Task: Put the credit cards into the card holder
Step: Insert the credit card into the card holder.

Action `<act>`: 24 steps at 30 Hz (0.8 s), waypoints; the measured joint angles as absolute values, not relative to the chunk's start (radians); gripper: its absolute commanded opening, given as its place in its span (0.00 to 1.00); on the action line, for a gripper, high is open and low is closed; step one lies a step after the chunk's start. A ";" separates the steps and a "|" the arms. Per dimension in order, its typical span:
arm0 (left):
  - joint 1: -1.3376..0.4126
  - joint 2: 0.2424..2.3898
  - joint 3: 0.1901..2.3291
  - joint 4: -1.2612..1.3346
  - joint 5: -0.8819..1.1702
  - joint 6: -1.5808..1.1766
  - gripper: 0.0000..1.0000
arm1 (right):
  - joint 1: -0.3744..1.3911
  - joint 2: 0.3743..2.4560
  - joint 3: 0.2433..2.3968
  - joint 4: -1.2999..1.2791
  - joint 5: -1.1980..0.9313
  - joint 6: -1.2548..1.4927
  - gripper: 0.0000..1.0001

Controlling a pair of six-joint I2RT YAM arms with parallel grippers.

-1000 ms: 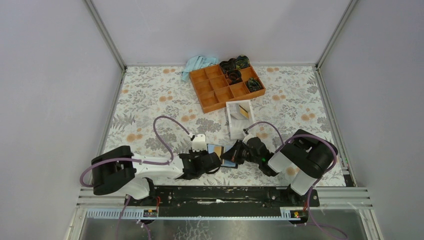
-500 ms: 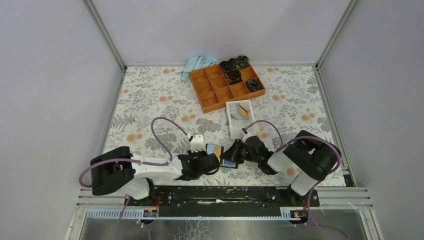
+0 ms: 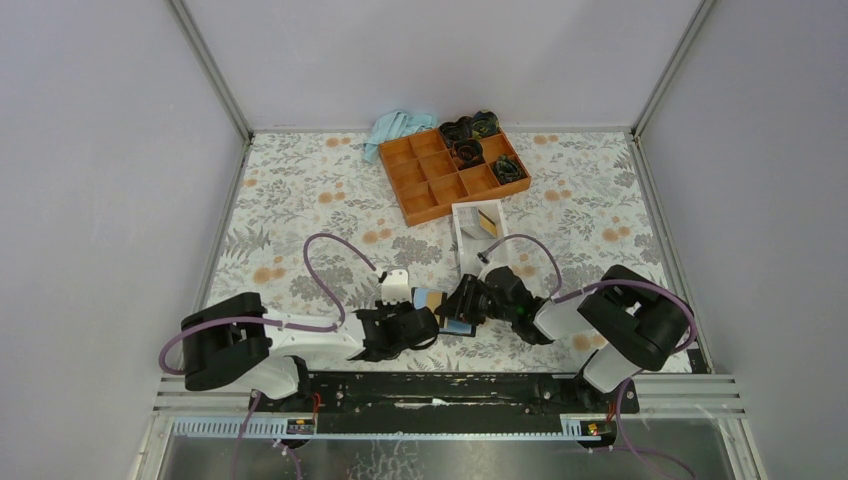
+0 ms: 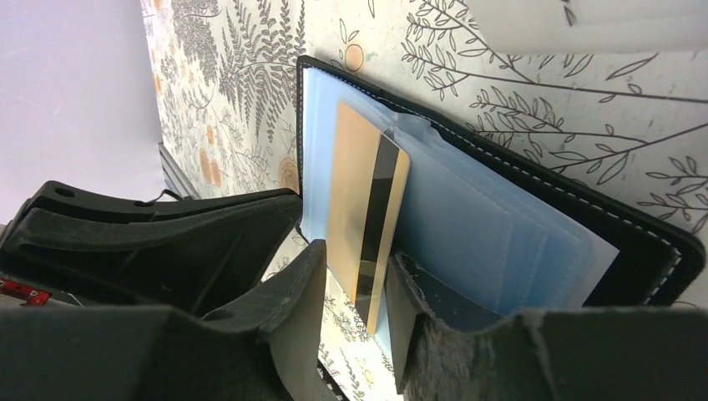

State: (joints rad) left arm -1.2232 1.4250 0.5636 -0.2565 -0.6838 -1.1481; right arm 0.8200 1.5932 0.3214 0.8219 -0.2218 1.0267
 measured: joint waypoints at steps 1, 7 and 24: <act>-1.223 1.425 0.564 -0.256 -0.684 -1.147 0.10 | 0.820 1.590 0.326 0.809 -0.222 1.023 0.40; -1.223 1.426 0.564 -0.254 -0.683 -1.142 0.09 | 0.823 1.586 0.351 0.760 -0.226 1.005 0.40; -1.223 1.409 0.536 -0.218 -0.681 -1.109 0.07 | 0.845 1.615 0.450 0.651 -0.188 0.975 0.40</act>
